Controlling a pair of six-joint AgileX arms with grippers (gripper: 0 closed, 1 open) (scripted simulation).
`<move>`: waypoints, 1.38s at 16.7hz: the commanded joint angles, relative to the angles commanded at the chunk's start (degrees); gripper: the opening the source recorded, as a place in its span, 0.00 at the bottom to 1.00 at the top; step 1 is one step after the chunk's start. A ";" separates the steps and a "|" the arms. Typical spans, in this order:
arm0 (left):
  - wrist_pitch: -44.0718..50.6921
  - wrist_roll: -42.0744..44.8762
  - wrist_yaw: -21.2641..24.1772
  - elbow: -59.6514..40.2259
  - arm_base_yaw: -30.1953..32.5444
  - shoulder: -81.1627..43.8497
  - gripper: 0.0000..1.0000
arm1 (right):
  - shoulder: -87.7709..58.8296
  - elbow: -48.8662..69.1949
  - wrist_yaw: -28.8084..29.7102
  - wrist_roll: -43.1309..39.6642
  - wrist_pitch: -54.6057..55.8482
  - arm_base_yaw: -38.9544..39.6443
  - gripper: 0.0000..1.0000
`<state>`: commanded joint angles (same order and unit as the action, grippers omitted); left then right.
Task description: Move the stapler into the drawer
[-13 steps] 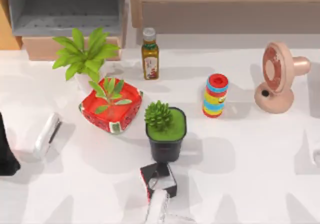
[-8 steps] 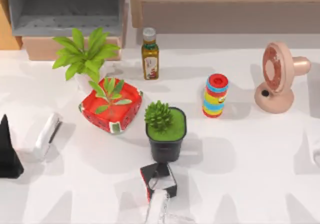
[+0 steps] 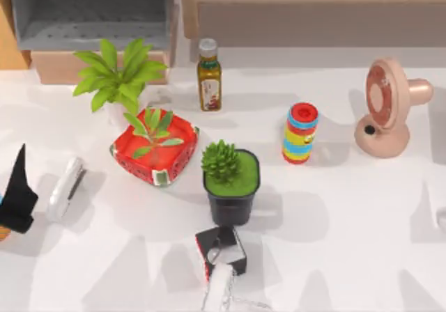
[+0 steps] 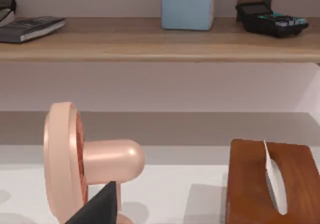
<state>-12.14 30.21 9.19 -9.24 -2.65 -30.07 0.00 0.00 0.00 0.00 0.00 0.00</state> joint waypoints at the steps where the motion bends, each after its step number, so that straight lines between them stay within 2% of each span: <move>1: -2.74 3.83 1.16 -2.37 -0.55 -4.42 1.00 | 0.00 0.00 0.00 0.00 0.00 0.00 1.00; 7: -21.87 26.08 7.92 -19.69 -4.88 -34.18 1.00 | 0.00 0.00 0.00 0.00 0.00 0.00 1.00; 11: -33.69 37.72 11.67 -31.63 -9.22 -55.45 1.00 | 0.00 0.00 0.00 0.00 0.00 0.00 1.00; 18: -50.00 53.00 15.96 -48.14 -17.64 -88.10 1.00 | 0.00 0.00 0.00 0.00 0.00 0.00 1.00; 23: -54.98 60.14 17.40 -53.55 -21.15 -99.96 1.00 | 0.00 0.00 0.00 0.00 0.00 0.00 1.00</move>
<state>-67.12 90.35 26.59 -62.79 -23.80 -130.02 0.00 0.00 0.00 0.00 0.00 0.00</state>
